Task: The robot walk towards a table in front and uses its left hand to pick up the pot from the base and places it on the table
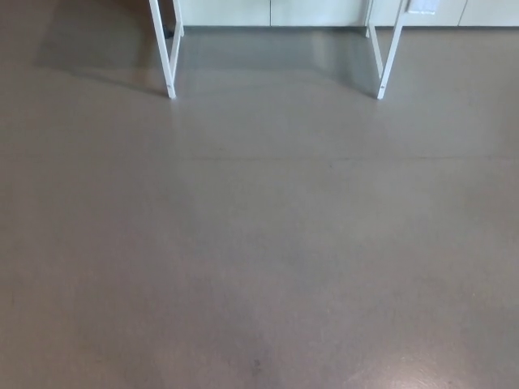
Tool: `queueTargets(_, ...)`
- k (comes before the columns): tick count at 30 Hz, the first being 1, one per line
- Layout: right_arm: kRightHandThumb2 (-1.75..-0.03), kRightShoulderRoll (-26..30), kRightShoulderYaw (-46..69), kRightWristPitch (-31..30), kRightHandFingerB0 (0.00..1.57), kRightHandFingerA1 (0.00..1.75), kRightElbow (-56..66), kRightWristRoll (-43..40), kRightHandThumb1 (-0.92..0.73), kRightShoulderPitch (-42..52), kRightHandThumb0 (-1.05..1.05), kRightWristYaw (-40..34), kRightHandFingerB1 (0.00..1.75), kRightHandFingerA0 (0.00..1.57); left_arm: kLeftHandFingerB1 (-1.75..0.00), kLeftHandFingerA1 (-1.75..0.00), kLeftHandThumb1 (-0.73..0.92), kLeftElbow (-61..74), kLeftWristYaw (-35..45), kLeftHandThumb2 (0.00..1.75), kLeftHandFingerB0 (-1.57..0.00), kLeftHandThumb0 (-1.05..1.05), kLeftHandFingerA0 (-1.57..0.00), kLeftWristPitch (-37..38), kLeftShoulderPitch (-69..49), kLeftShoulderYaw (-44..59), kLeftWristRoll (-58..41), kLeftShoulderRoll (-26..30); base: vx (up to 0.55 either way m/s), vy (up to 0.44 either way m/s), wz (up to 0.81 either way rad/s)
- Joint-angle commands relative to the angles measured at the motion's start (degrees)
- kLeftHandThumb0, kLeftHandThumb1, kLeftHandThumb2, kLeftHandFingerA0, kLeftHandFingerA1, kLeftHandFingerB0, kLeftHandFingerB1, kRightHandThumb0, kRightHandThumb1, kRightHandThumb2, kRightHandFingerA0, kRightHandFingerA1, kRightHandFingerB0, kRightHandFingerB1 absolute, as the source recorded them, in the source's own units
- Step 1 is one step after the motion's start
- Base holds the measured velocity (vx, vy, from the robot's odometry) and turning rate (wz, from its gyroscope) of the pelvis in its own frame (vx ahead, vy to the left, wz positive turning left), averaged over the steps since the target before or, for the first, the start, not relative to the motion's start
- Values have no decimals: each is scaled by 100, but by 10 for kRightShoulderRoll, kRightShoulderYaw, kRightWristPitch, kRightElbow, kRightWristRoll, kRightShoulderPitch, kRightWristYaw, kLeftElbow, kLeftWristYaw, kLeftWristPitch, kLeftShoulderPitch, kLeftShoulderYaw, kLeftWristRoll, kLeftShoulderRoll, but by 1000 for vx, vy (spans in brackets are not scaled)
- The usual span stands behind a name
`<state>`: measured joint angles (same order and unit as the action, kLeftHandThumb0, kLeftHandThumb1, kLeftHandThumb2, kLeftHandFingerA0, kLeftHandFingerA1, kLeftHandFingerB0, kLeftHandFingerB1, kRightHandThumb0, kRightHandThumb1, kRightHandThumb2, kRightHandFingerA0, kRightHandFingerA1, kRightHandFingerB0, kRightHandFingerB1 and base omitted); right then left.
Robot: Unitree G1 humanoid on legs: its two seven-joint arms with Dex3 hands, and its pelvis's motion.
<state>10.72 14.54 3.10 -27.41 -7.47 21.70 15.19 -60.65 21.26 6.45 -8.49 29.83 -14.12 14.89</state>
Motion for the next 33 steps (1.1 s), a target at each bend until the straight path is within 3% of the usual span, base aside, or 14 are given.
queueTargets(1, -87, 3, 4, 6, 7, 60, -4, -9, -42, -2, -23, 1, 46, 39, -37, -41, 41, 4, 17, 57, -43, -25, -51, 41, -4, -4, -11, 3, -29, -48, 29)
queueTargets(3, -87, 1, -1, 0, 9, 61, 25, -2, -42, 10, -20, -7, 47, 43, -36, -40, 40, 25, 19, 56, -39, -24, -48, 60, -15, -21, 2, -1, -24, -25, 18)
queueTargets(4, -59, 4, -5, 2, 23, 44, 23, 10, -58, 10, -29, -17, 33, 54, -37, -41, 38, 29, 4, 57, -39, -28, -50, 67, -18, -31, 13, 0, 33, 16, -13)
queueTargets(5, -59, 5, -7, 2, 23, 44, 22, 15, -58, 9, -29, -22, 33, 54, -37, -41, 38, 31, -2, 57, -39, -28, -50, 69, -19, -37, 17, 0, 20, 33, -7)
queueTargets(6, -87, 5, -8, 7, 10, 59, 25, 14, -42, 14, -19, -17, 47, 40, -37, -40, 40, 34, -17, 57, -39, -27, -48, 93, -26, -56, 37, 1, 0, 0, 0)
queueTargets(9, -86, 12, -22, 29, 12, 59, 21, 40, -40, 16, -19, -33, 48, 38, -33, -37, 42, 28, -25, 53, -40, -18, -49, 109, -28, -71, 43, 5, 60, 167, -9)
queueTargets(18, -85, 25, -44, 44, 13, 58, 24, 70, -39, 19, -21, -54, 48, 35, -37, -39, 40, 22, -30, 57, -38, -27, -45, 123, -29, -88, 39, 10, 210, 268, -14)
queueTargets(33, -85, 29, -48, 76, 14, 58, -31, 71, -39, -1, -20, -60, 48, 35, -37, -39, 40, 20, -35, 57, -38, -28, -45, 123, -27, -97, 36, 11, 203, -114, 6)
